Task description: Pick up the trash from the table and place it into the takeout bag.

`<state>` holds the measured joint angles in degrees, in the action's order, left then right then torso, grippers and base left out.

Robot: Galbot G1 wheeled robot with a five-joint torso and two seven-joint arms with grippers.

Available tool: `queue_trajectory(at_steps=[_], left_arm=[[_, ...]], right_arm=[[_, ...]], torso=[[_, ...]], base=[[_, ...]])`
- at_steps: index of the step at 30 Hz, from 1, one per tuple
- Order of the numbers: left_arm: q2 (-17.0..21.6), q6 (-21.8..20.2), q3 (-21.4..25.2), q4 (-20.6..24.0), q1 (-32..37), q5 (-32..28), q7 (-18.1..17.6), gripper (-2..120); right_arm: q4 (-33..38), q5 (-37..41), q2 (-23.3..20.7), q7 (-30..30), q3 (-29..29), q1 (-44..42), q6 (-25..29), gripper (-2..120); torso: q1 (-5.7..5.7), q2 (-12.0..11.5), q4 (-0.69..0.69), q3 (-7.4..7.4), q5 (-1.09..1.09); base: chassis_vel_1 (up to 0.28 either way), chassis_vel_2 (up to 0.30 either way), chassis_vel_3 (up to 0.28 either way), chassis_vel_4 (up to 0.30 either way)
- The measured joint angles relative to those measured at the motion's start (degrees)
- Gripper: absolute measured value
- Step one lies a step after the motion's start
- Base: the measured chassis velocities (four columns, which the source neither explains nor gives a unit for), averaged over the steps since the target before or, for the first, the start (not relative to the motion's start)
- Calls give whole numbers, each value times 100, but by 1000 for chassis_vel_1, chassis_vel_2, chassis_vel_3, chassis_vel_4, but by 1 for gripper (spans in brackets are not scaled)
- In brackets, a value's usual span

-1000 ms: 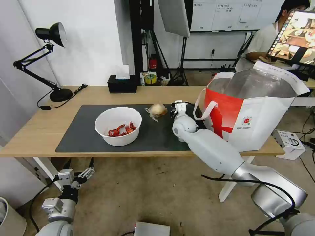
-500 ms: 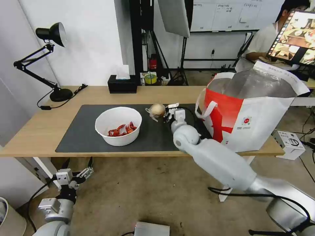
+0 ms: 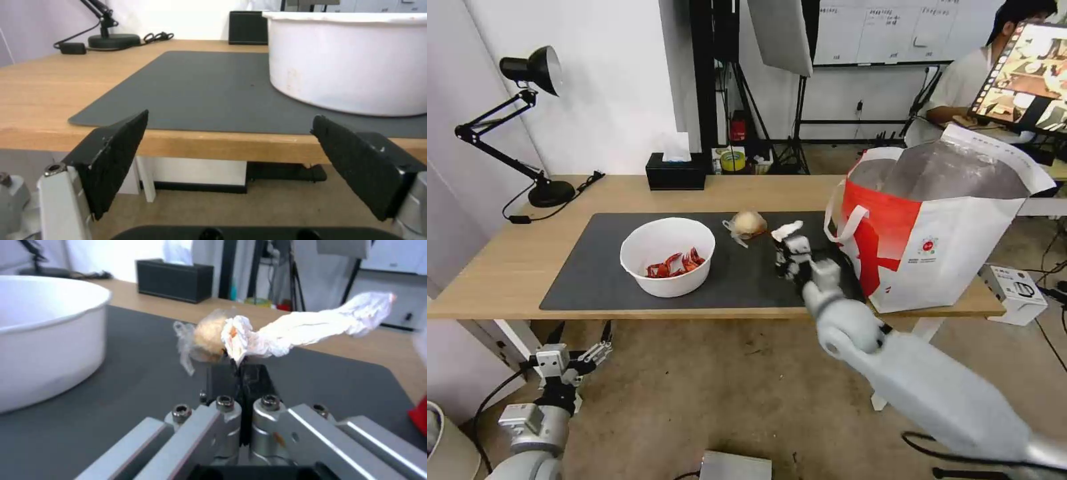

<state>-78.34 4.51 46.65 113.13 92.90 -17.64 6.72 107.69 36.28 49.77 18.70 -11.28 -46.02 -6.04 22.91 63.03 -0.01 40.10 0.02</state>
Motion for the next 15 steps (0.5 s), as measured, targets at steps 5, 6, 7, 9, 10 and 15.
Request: queue_trajectory(at_steps=[5,6,7,9,10,15], left_arm=[[49,-10,-89,17,-6,7,1,100],[54,-13,-115,16,-12,19,1,100],[55,-14,-142,16,-21,28,3,100],[54,-16,-171,17,-32,37,10,100],[53,-18,-185,16,-40,39,17,100],[59,-27,-153,36,-62,28,33,100]], right_arm=[[517,-487,-191,-718,1002,-1231,562,0],[623,-620,-204,-822,1249,-1522,701,0],[715,-701,-195,-897,1466,-1777,791,0],[819,-752,-165,-963,1735,-2073,849,0],[910,-765,-125,-1011,1951,-2302,867,0],[1293,-804,143,-1300,2703,-3080,1035,0]], torso=[[0,0,1,0,0],[0,0,1,0,-1],[0,0,2,0,-2],[0,1,1,0,-1],[0,0,0,0,-1],[0,0,1,0,-2]], base=[[0,0,0,0],[0,0,0,0],[0,0,0,0],[0,0,0,0],[0,0,0,0],[0,0,0,0]])
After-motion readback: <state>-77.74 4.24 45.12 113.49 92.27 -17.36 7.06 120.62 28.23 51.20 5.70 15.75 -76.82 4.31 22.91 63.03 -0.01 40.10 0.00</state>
